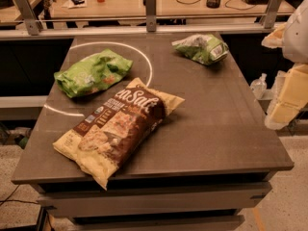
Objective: Move green jalapeno chip bag near brown chip bag
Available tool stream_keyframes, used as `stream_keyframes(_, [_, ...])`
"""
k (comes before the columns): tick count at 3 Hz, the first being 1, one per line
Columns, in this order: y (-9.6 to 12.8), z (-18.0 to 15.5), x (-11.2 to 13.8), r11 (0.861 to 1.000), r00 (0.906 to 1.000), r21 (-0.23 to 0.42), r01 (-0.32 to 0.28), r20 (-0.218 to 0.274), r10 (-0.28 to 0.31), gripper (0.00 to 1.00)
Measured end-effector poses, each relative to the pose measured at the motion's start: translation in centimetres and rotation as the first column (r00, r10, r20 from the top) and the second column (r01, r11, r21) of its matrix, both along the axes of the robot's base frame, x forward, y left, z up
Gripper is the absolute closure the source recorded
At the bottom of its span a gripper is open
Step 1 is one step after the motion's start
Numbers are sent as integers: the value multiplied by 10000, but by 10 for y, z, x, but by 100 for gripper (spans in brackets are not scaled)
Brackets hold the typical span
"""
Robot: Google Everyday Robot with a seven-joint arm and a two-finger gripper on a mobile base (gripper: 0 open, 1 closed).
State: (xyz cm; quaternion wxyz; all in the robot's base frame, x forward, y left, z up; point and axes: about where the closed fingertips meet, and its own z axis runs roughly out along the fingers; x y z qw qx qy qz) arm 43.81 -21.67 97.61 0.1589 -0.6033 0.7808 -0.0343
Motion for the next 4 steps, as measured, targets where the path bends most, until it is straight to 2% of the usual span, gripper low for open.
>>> stream_keyframes(1, [0, 0, 0, 10000, 10000, 0, 0, 0, 0, 0])
stream_keyframes(2, [-1, 3, 11, 9993, 9990, 208, 317, 307, -324, 0])
stream_keyframes(3, [-11, 10, 46, 9943, 9906, 792, 721, 1102, -806, 0])
stream_keyframes(4, [-21, 11, 86, 9796, 9763, 1778, 932, 1766, -1249, 0])
